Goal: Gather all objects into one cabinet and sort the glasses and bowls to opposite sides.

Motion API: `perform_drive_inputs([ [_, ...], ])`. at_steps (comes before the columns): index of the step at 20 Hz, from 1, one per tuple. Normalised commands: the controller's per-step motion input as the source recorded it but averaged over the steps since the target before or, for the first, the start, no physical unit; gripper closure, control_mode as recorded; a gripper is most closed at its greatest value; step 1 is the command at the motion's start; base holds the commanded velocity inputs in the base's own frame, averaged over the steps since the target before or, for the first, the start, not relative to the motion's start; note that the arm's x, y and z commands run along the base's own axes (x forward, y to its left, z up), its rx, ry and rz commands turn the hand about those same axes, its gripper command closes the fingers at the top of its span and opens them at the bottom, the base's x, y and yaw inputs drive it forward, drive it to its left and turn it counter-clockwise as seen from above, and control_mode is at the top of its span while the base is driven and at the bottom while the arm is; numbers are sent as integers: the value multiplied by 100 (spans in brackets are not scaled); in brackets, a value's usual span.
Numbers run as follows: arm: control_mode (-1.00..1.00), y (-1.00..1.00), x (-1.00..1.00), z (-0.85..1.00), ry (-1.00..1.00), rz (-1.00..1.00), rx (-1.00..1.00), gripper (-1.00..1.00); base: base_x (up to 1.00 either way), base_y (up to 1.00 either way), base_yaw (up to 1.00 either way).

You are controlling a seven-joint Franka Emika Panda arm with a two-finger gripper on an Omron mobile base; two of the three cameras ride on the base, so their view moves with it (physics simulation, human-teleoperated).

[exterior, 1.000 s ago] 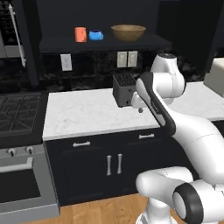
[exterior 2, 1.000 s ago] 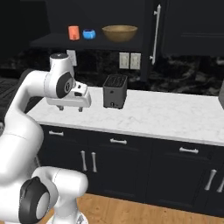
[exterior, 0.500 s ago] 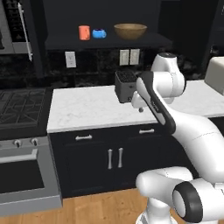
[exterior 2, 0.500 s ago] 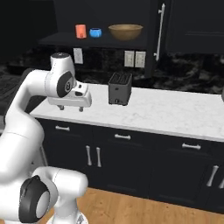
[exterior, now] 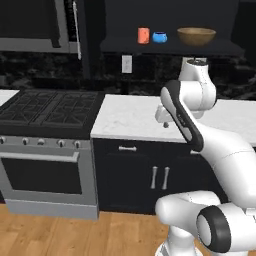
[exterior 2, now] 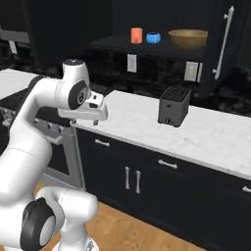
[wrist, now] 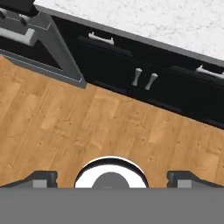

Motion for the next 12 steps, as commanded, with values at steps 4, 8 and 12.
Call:
perform_drive_inputs([
  [4,100,0,0,0,0,0,0,-100,-12,0,53],
  [8,100,0,0,0,0,0,0,-100,-5,0,48],
  [12,100,0,0,0,0,0,0,-100,-4,5,41],
])
